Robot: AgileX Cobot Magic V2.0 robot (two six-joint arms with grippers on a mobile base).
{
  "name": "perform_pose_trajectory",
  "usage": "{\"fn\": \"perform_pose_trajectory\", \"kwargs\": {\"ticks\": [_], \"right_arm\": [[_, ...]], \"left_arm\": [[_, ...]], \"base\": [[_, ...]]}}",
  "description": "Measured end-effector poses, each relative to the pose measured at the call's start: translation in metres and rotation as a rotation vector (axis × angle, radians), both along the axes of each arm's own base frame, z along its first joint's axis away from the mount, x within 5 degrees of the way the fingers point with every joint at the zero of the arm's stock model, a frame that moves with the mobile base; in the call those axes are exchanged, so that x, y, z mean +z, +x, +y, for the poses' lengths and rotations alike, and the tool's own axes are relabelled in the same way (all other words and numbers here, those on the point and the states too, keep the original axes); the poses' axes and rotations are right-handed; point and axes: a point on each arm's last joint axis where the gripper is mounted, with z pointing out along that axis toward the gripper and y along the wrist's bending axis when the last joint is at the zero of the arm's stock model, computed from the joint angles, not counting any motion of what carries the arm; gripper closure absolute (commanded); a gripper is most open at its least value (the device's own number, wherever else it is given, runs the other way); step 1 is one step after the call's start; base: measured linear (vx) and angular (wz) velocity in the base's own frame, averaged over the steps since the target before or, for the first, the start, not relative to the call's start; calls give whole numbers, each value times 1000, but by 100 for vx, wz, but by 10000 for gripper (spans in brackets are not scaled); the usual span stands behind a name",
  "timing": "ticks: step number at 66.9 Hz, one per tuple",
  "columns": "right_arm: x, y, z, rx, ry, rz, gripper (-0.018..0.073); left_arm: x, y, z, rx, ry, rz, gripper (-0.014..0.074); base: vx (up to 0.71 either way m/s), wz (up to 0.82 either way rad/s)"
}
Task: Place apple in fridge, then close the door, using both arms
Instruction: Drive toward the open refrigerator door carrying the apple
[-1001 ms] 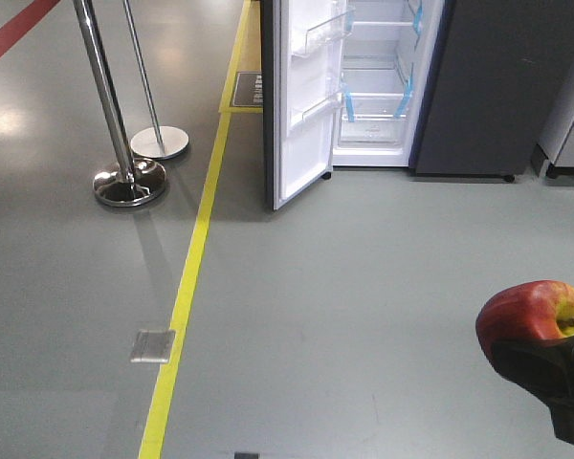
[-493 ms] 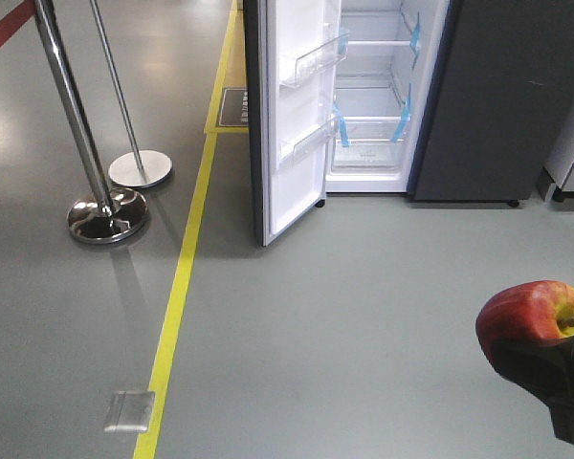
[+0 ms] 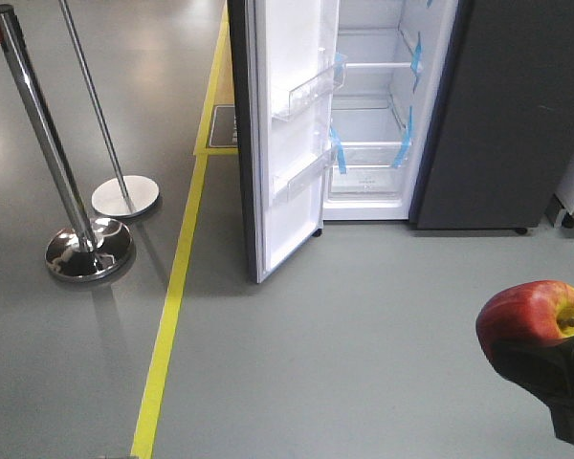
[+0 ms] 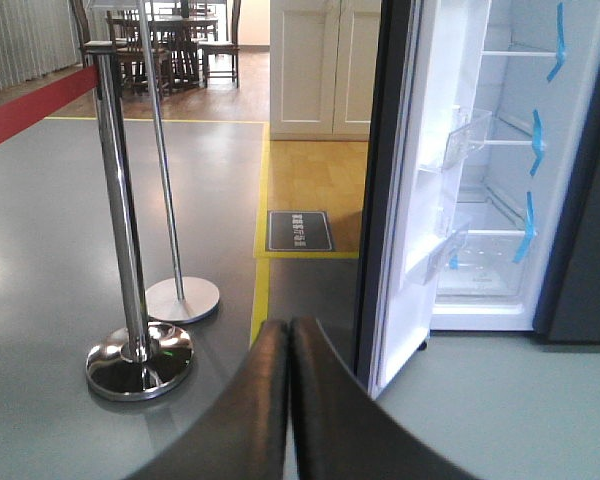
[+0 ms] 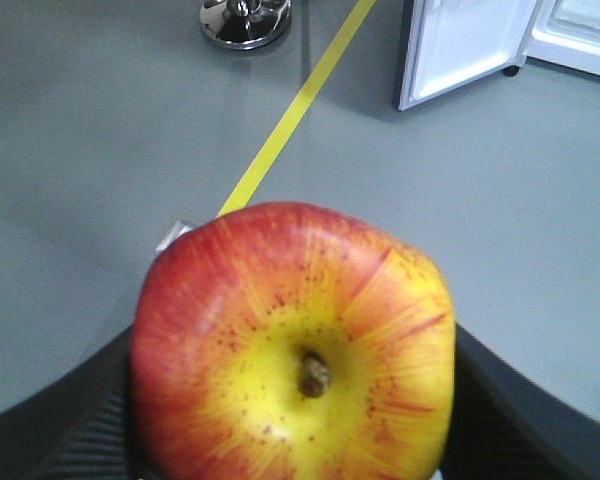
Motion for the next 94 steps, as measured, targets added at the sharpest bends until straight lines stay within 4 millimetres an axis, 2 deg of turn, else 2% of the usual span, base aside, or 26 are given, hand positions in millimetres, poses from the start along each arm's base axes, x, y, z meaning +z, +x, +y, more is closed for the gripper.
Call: {"fn": "perform_pose_trajectory", "kwargs": {"ticks": [94], "right_arm": [[0, 0, 0, 0, 0, 0, 384]], "left_arm": [[0, 0, 0, 0, 0, 0, 603]], "base": [[30, -1]]}}
